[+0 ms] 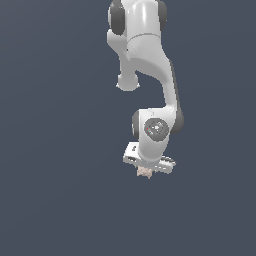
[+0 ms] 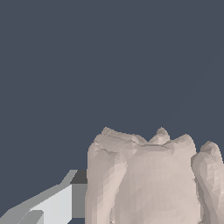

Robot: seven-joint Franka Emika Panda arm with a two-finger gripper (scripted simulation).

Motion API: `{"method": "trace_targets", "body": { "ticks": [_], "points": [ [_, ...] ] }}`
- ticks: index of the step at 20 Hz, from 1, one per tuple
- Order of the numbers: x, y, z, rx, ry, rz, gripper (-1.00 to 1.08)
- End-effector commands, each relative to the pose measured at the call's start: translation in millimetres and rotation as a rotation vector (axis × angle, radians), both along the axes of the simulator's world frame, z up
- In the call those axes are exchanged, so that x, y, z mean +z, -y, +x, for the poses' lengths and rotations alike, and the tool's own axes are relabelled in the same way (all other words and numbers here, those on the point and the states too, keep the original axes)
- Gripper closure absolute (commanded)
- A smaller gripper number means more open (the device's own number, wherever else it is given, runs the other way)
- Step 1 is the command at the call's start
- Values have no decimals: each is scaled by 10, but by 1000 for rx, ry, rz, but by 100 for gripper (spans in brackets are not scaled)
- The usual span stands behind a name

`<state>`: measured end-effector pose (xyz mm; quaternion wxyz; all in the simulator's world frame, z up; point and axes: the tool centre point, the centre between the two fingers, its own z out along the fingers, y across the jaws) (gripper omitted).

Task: Pick up the object and move it to a goal position.

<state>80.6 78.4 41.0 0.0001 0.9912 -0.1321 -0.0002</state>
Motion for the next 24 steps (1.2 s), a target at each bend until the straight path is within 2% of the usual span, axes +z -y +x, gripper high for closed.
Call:
{"method": "trace_targets", "body": {
  "ticks": [1, 7, 17, 24],
  "points": [
    [2, 0, 0, 0, 0, 0, 108],
    [112, 145, 56, 0, 0, 0, 108],
    [542, 710, 298, 0, 0, 0, 108],
    [623, 817, 357, 0, 0, 0, 108]
  ]
}}
